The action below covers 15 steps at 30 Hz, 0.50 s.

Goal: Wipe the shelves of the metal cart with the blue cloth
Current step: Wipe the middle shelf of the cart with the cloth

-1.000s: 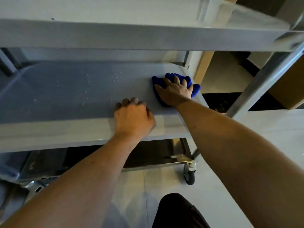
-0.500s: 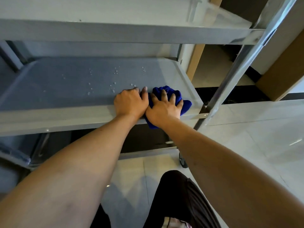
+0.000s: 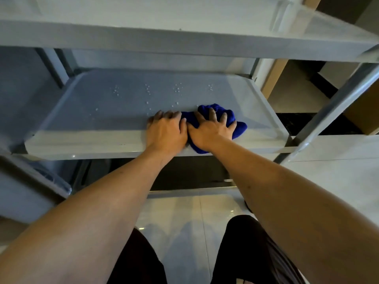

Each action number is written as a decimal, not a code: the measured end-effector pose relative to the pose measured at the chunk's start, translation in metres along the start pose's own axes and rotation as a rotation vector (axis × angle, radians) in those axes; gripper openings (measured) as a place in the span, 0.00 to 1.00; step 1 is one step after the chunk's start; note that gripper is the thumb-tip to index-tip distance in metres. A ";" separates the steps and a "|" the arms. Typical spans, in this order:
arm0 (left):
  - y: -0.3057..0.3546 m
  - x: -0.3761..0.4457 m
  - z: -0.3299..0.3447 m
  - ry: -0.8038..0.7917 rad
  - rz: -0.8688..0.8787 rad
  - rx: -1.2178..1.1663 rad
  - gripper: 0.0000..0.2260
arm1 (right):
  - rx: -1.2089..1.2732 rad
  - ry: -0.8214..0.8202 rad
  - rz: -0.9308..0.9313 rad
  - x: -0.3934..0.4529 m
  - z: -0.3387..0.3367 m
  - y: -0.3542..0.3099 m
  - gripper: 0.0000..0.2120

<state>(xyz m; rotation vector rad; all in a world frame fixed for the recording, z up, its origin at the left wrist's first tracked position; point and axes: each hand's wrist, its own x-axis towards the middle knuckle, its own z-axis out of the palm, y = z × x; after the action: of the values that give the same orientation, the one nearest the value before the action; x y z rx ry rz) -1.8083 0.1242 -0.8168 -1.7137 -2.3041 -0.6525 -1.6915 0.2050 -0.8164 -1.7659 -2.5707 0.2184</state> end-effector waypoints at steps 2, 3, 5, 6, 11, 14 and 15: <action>0.000 0.004 0.004 -0.070 -0.041 0.052 0.20 | 0.012 -0.016 0.011 0.011 0.000 0.001 0.36; -0.001 0.005 0.005 -0.109 -0.066 0.077 0.22 | 0.019 -0.028 0.022 0.017 -0.001 0.001 0.36; -0.003 0.006 0.007 -0.160 -0.101 0.104 0.25 | 0.023 -0.049 0.046 0.029 -0.002 0.000 0.36; -0.004 0.006 0.009 -0.164 -0.109 0.105 0.26 | 0.017 -0.049 0.052 0.036 -0.003 -0.001 0.35; -0.007 0.010 0.014 -0.163 -0.177 0.069 0.28 | -0.015 -0.027 0.068 0.078 -0.011 -0.002 0.35; -0.008 0.012 0.017 -0.177 -0.152 0.058 0.30 | 0.002 -0.017 0.074 0.102 -0.013 -0.002 0.34; -0.008 0.012 0.018 -0.183 -0.153 0.056 0.30 | 0.008 -0.009 0.077 0.110 -0.012 -0.003 0.34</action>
<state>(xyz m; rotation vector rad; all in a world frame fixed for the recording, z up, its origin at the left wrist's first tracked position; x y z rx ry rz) -1.8181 0.1412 -0.8294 -1.6473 -2.5718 -0.4684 -1.7326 0.3076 -0.8111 -1.8677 -2.5059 0.2386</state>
